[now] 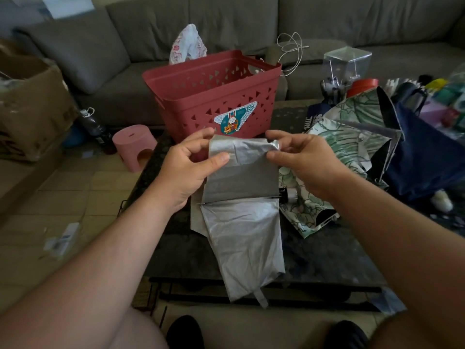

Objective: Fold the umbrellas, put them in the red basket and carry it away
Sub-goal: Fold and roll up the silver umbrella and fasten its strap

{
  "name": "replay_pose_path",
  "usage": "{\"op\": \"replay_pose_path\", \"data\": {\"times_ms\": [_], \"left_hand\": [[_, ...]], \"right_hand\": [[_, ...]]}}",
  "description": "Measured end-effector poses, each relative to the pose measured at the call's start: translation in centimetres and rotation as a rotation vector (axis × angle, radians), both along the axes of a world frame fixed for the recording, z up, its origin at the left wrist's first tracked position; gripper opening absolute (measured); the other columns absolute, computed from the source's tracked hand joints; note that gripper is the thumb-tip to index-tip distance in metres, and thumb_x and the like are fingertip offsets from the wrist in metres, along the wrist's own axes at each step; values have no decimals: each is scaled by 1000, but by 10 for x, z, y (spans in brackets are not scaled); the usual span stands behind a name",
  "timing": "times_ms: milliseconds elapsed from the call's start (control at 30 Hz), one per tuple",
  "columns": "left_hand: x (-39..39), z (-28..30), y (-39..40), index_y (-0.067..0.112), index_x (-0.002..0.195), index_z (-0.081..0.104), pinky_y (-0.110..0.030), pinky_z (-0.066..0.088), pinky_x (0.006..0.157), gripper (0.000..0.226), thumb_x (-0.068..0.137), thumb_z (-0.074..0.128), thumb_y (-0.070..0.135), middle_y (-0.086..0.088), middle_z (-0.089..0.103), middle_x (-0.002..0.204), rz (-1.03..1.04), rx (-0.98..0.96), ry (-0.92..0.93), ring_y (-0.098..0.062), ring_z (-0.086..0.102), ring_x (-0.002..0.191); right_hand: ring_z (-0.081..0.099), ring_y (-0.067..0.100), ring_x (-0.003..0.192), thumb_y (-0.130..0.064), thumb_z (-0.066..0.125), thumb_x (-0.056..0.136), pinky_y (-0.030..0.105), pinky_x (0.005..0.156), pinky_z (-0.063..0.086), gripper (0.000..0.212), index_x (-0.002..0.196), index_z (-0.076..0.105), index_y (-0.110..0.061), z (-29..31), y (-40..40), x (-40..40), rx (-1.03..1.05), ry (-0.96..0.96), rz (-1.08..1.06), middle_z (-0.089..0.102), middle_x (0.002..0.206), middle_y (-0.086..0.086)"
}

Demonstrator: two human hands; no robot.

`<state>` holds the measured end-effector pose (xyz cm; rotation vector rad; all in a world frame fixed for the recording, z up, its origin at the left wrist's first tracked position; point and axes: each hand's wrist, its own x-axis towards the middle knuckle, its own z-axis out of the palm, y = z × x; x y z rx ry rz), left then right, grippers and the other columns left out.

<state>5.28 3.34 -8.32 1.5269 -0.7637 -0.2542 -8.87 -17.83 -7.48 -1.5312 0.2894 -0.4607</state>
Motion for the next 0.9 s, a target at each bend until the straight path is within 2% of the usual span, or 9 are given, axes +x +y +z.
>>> {"op": "replay_pose_path", "data": {"times_ms": [167, 267, 367, 467, 533, 600, 700, 800, 900], "left_hand": [[-5, 0, 9, 37, 94, 85, -47, 46, 118, 31, 66, 89, 50, 11, 59, 143, 13, 12, -11, -6, 56, 135], [-9, 3, 15, 37, 99, 83, -39, 41, 120, 28, 74, 93, 45, 15, 59, 145, -83, 142, -179, 1, 53, 136], [-13, 5, 14, 38, 85, 81, -34, 46, 110, 13, 78, 92, 38, 11, 69, 130, -13, 53, -253, -6, 63, 125], [-13, 9, 12, 45, 84, 81, -26, 50, 99, 12, 82, 84, 33, 9, 70, 123, 35, -38, -212, -10, 65, 120], [-9, 10, 15, 45, 89, 83, -20, 51, 94, 35, 93, 75, 11, 6, 70, 123, 18, -60, -141, -6, 66, 115], [-2, 10, 22, 44, 90, 83, -22, 50, 97, 49, 89, 68, -3, 4, 71, 120, 22, -2, -110, -5, 66, 113], [10, 7, 34, 47, 91, 82, -32, 51, 102, 47, 71, 65, 7, 4, 72, 117, 15, 236, -148, -11, 66, 113], [10, 0, 40, 47, 98, 82, -34, 54, 99, 46, 86, 71, 5, 12, 75, 110, -30, 386, -266, -11, 68, 107], [0, -3, 33, 47, 110, 78, -18, 51, 90, 36, 96, 74, 15, 25, 75, 110, -38, 435, -351, 6, 67, 99]], "right_hand": [[70, 13, 117, 8, 74, 86, 28, 97, 57, 12, 79, 71, -2, -5, 6, -15, -23, -18, -2, 74, 121, 7], [70, 16, 117, 5, 73, 88, 29, 99, 57, 17, 76, 74, -7, -7, 10, -22, -16, -22, -33, 75, 120, 10], [73, 15, 110, 5, 73, 88, 23, 89, 58, 25, 70, 75, -12, -12, 15, -26, 35, -21, -65, 77, 113, 6], [73, 4, 81, 3, 73, 90, 16, 74, 56, 19, 75, 73, -8, -14, 19, -29, 18, -11, -115, 78, 86, -8], [64, -2, 58, 2, 67, 95, 11, 59, 50, 8, 88, 70, -1, -12, 21, -32, 57, -15, -118, 70, 63, -12], [57, -4, 48, 1, 63, 99, 7, 52, 44, 5, 97, 67, 3, -10, 21, -35, 83, -14, -118, 64, 54, -15], [59, -6, 53, -3, 63, 100, 8, 55, 45, 11, 91, 69, -4, -9, 19, -37, 75, 21, -129, 66, 59, -15], [62, -7, 60, -7, 62, 102, 9, 58, 47, 17, 90, 72, -12, -8, 19, -35, 63, 53, -131, 71, 67, -16], [66, -8, 68, -10, 57, 105, 12, 62, 51, 24, 87, 71, -18, -5, 22, -33, 59, 66, -115, 73, 71, -17]]}}
